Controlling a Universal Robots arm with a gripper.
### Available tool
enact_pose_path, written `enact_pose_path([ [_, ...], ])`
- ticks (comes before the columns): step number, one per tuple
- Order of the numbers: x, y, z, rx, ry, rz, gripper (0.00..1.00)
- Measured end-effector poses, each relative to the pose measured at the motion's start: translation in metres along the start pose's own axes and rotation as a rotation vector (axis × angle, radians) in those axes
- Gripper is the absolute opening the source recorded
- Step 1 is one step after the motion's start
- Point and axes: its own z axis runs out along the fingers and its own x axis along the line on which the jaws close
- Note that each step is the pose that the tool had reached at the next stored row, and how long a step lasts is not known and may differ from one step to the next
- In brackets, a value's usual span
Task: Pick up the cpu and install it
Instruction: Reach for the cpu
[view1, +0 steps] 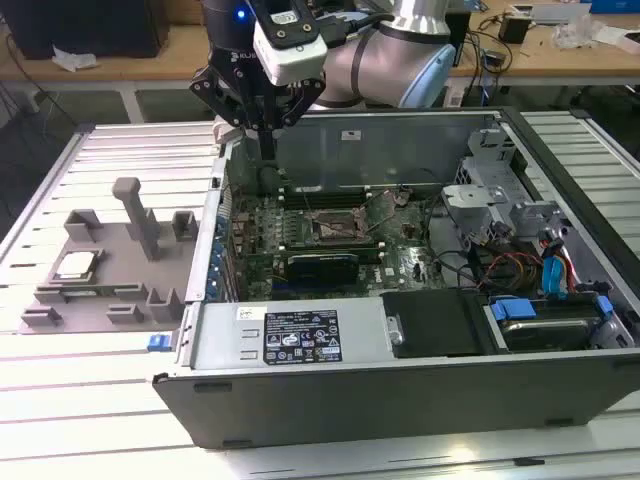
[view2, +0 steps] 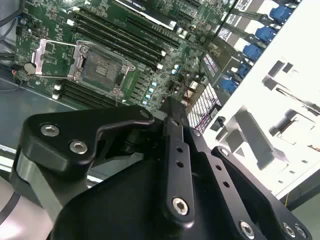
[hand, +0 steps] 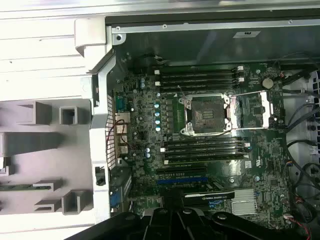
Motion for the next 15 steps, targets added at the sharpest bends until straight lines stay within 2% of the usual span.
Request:
enact_pose_path([
  [11,0.0000,0.0000,0.0000,0.0000,0.0000,0.000,0.11],
  [15,0.0025,-0.0001,-0.0001,0.0000,0.0000,0.000,0.11],
])
